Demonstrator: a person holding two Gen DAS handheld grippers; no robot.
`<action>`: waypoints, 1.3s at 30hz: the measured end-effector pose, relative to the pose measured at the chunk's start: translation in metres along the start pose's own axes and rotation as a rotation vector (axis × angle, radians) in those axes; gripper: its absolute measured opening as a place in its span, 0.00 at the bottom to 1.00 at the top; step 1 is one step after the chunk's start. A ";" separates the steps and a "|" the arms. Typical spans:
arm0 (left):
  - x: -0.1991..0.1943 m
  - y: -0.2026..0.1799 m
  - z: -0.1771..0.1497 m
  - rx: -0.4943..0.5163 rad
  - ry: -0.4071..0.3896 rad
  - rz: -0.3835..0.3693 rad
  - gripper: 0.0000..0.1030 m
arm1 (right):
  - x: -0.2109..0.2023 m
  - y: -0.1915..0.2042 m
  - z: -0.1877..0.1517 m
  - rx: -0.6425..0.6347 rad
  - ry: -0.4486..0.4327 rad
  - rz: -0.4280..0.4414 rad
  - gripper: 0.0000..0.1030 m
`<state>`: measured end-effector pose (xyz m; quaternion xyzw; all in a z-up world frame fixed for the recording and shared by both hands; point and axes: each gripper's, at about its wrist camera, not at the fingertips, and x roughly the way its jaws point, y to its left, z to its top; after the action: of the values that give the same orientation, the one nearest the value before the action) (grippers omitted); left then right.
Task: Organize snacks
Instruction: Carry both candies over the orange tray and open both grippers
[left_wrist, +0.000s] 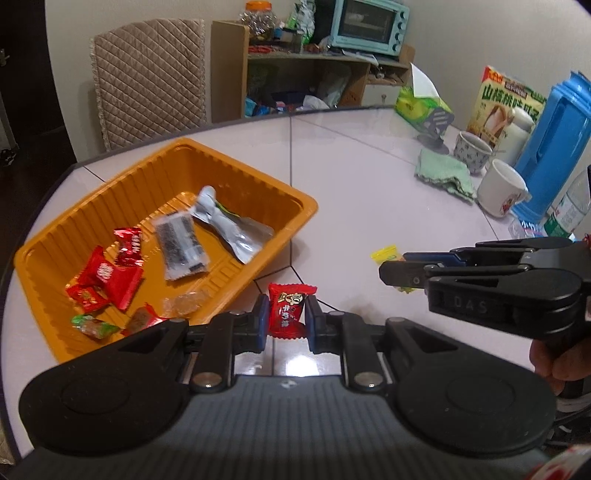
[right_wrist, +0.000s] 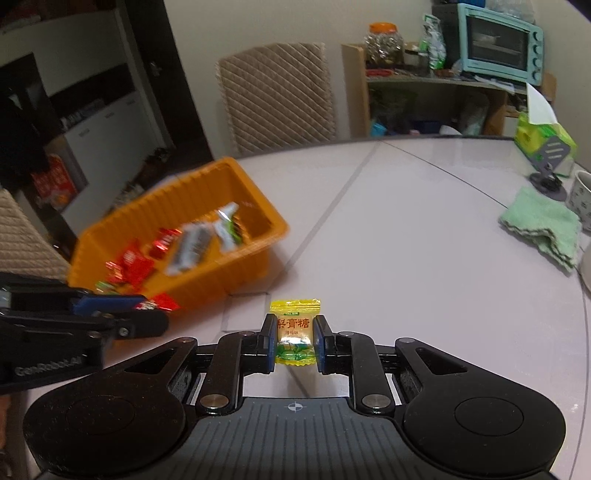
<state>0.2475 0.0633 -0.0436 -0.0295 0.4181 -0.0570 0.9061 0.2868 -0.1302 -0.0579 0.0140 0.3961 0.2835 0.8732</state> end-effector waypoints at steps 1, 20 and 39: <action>-0.003 0.003 0.001 -0.005 -0.006 0.004 0.17 | -0.002 0.002 0.003 0.006 -0.005 0.016 0.20; -0.012 0.085 0.037 -0.144 -0.065 0.117 0.17 | 0.052 0.068 0.071 -0.040 -0.024 0.193 0.20; 0.012 0.117 0.031 -0.200 -0.022 0.126 0.17 | 0.109 0.074 0.072 -0.078 0.056 0.145 0.20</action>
<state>0.2878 0.1776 -0.0447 -0.0940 0.4126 0.0423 0.9050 0.3585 0.0017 -0.0646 0.0006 0.4069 0.3615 0.8389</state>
